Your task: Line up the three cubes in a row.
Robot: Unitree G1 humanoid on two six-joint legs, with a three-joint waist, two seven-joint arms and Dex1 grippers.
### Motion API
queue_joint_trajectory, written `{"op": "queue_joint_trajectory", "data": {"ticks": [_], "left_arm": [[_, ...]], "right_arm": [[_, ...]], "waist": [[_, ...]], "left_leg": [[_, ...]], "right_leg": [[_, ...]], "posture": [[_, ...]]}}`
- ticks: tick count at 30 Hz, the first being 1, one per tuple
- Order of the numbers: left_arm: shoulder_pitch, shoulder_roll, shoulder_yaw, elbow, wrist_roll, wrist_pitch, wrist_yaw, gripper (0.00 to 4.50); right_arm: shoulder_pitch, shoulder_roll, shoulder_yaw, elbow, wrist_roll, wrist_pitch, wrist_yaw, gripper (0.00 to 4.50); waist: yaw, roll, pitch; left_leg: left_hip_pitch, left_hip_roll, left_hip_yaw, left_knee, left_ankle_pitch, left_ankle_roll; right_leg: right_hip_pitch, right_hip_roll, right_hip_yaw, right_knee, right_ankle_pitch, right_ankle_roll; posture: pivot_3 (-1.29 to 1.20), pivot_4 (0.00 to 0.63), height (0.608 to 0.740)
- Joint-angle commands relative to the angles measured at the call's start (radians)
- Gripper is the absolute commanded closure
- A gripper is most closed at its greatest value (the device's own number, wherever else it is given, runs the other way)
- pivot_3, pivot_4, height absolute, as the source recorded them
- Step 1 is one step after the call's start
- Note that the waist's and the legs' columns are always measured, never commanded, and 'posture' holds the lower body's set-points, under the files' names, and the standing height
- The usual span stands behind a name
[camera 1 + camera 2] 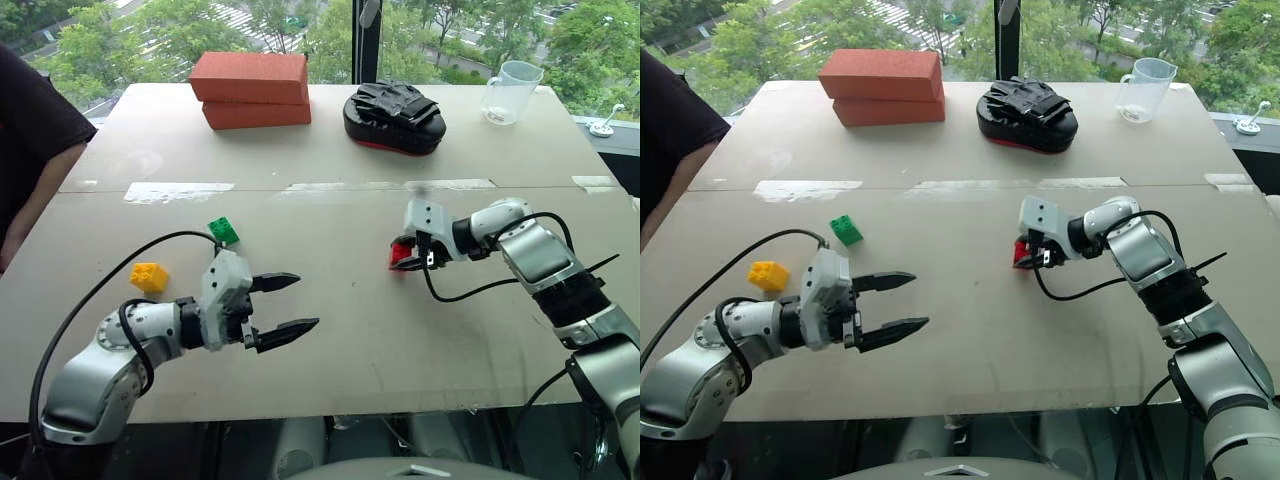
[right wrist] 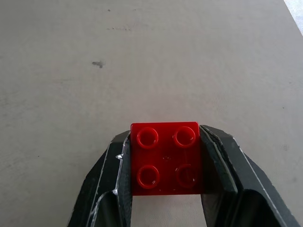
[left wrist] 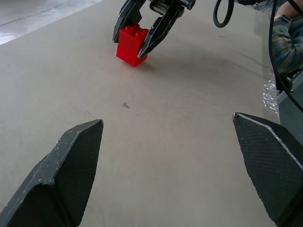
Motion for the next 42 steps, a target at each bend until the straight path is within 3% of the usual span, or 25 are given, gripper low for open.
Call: {"op": "queue_joint_trajectory", "data": {"ticks": [1,4,11,12,14,17,22,29,36,42], "left_arm": [[0.009,0.01,0.029,-0.034,-0.005,-0.027,-0.017,0.0],[0.011,0.01,0.029,-0.037,-0.004,-0.031,-0.019,0.0],[0.015,0.003,0.034,-0.039,-0.013,-0.029,-0.006,0.0],[0.016,0.002,0.036,-0.038,-0.014,-0.027,-0.003,0.0],[0.015,-0.005,0.042,-0.03,-0.019,-0.022,0.008,0.0],[-0.038,-0.065,0.079,0.017,-0.038,0.057,0.169,0.0],[-0.184,-0.16,0.097,0.119,0.1,0.131,0.482,0.0],[-0.378,-0.277,0.101,0.17,0.205,0.354,0.834,0.0],[-0.404,-0.394,0.098,0.104,0.318,0.412,1.04,0.0],[-0.452,-0.446,0.086,0.199,0.391,0.392,1.105,0.0]], "right_arm": [[-0.036,0.006,0.006,0.034,-0.028,-0.054,0.027,3.18],[-0.046,0.014,0.006,0.062,-0.036,-0.069,0.051,3.18],[-0.049,0.017,-0.012,0.069,-0.036,-0.123,0.099,0.21],[-0.047,0.015,-0.019,0.061,-0.032,-0.123,0.1,0.03],[-0.035,0.004,-0.043,0.023,-0.009,-0.111,0.105,0.03],[0.051,-0.029,-0.174,-0.223,0.115,-0.004,0.063,0.03],[0.285,-0.022,-0.409,-0.651,0.328,0.129,-0.086,0.03],[0.542,-0.036,-0.598,-0.976,0.474,0.267,-0.295,0.03],[0.671,-0.104,-0.695,-1.071,0.551,0.256,-0.352,0.03],[0.686,-0.141,-0.699,-1.064,0.571,0.245,-0.381,0.03]], "waist": [[-0.002,0.0,0.0],[-0.001,0.0,0.0],[-0.002,0.0,0.0],[-0.002,0.0,0.0],[-0.001,0.0,0.0],[0.009,0.0,0.0],[0.026,-0.001,-0.001],[0.024,-0.004,-0.002],[0.017,-0.005,-0.002],[0.024,-0.006,-0.003]], "left_leg": [[0.0,0.0,0.0,0.0,0.0,0.0],[0.0,0.0,0.0,0.0,0.0,0.0],[0.0,0.0,0.0,0.0,0.0,0.0],[0.0,0.0,0.0,0.0,0.0,0.0],[0.0,0.0,0.0,0.0,0.0,0.0],[0.0,0.0,0.0,0.0,0.0,0.0],[0.0,0.0,-0.003,0.0,0.0,0.0],[0.001,-0.001,-0.003,0.003,0.0,0.0],[0.002,-0.001,-0.002,0.003,0.0,0.0],[0.003,-0.001,-0.003,0.003,0.0,0.0]], "right_leg": [[0.0,0.0,0.0,0.0,0.0,0.0],[0.0,0.0,0.0,0.0,0.0,0.0],[0.0,0.0,0.0,0.0,0.0,0.0],[0.0,0.0,0.0,0.0,0.0,0.0],[0.0,0.0,0.0,0.0,0.0,0.0],[0.0,0.0,0.0,0.0,0.0,0.0],[0.001,0.0,-0.002,0.001,0.0,0.0],[0.003,0.0,-0.001,0.002,0.001,0.001],[0.003,0.0,0.001,0.003,0.001,0.001],[0.004,0.001,0.001,0.004,0.0,0.001]], "posture": [[0.0,0.15,0.74],[0.0,0.15,0.74],[0.0,0.15,0.74],[0.0,0.15,0.74],[0.0,0.15,0.74],[0.0,0.15,0.74],[0.0,0.15,0.74],[0.0,0.15,0.74],[0.0,0.15,0.74],[0.0,0.15,0.74]]}}
